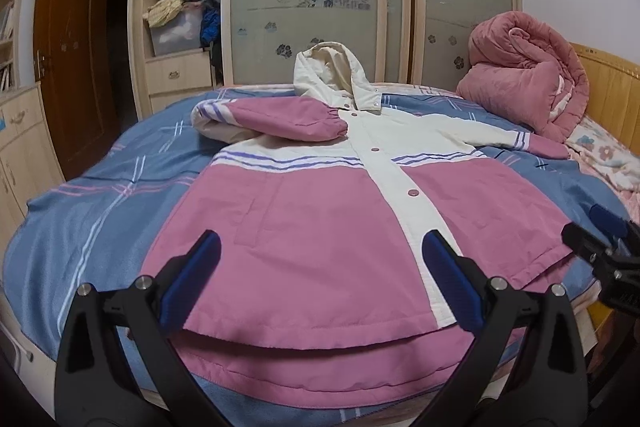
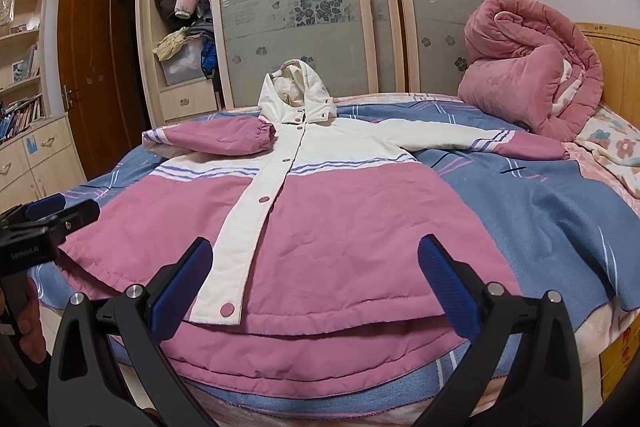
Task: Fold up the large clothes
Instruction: 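Move the right tool toward the other pink sleeve cuff, then grasp the other sleeve cuff with the right tool and lift it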
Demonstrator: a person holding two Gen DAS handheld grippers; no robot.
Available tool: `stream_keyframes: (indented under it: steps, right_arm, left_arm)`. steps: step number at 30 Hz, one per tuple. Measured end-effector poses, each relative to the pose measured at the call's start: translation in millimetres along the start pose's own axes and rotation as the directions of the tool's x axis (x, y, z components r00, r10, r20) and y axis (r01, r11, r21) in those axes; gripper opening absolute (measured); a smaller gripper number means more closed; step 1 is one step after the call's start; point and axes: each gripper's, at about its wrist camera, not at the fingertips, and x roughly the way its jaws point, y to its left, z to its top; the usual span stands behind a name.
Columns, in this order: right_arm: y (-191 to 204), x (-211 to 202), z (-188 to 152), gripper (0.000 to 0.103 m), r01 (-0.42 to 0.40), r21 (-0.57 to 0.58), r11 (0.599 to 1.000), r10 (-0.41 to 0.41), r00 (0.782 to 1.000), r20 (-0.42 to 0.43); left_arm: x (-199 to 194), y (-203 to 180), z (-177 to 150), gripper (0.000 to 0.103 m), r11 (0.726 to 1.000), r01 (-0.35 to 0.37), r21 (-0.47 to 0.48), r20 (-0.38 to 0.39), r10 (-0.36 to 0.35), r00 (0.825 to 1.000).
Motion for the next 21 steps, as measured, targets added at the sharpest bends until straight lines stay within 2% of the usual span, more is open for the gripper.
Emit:
stream_keyframes:
  steps: [3,6,8,9,11,14,15,16,17,19,21]
  right_arm:
    - [-2.3,2.5,12.5,0.102,-0.032,0.047,0.998,0.033,0.999,-0.022]
    - [-1.0,12.2,45.3,0.102,-0.137,0.122,0.983,0.143,0.989,-0.043]
    - [5.0,31.1,77.3,0.102,-0.225,0.175,0.959,0.239,0.969,-0.066]
    - [8.3,47.8,96.5,0.102,-0.278,0.222,0.934,0.302,0.950,-0.079]
    - [16.2,75.4,120.9,0.102,-0.335,0.290,0.896,0.377,0.921,-0.100]
    - [35.2,141.5,150.0,0.102,-0.411,0.412,0.813,0.508,0.846,-0.160]
    - [40.0,158.5,154.3,0.102,-0.417,0.445,0.792,0.533,0.829,-0.172]
    - [45.7,192.3,155.7,0.102,-0.411,0.511,0.755,0.567,0.800,-0.196]
    - [48.5,211.7,155.5,0.102,-0.396,0.551,0.735,0.579,0.790,-0.204]
    - [53.6,250.2,153.2,0.101,-0.351,0.612,0.709,0.581,0.782,-0.224]
    - [58.7,285.7,149.5,0.095,-0.301,0.651,0.697,0.570,0.783,-0.248]
  left_arm:
    - [2.4,1.5,-0.6,0.101,1.000,0.011,-0.005,-0.007,-0.011,1.000]
    - [6.1,4.3,-0.1,0.101,1.000,0.008,-0.008,-0.013,-0.008,1.000]
    - [7.2,7.3,1.1,0.101,1.000,0.008,-0.017,-0.012,-0.008,1.000]
    - [7.5,9.6,1.9,0.101,1.000,0.010,-0.028,-0.010,-0.010,1.000]
    - [9.2,13.4,3.5,0.101,0.999,0.009,-0.039,-0.010,-0.009,1.000]
    - [13.2,18.7,5.4,0.101,0.999,-0.002,-0.049,-0.005,0.002,1.000]
    - [14.7,19.9,6.0,0.101,0.999,-0.005,-0.054,-0.005,0.004,1.000]
    - [17.1,22.0,6.7,0.101,0.998,-0.008,-0.063,-0.006,0.007,1.000]
    - [20.2,25.3,7.8,0.101,0.997,-0.005,-0.080,-0.003,0.005,1.000]
    - [25.6,30.9,9.8,0.101,0.994,-0.005,-0.108,0.000,0.005,1.000]
    - [31.1,35.6,11.9,0.101,0.992,-0.006,-0.126,0.003,0.006,1.000]
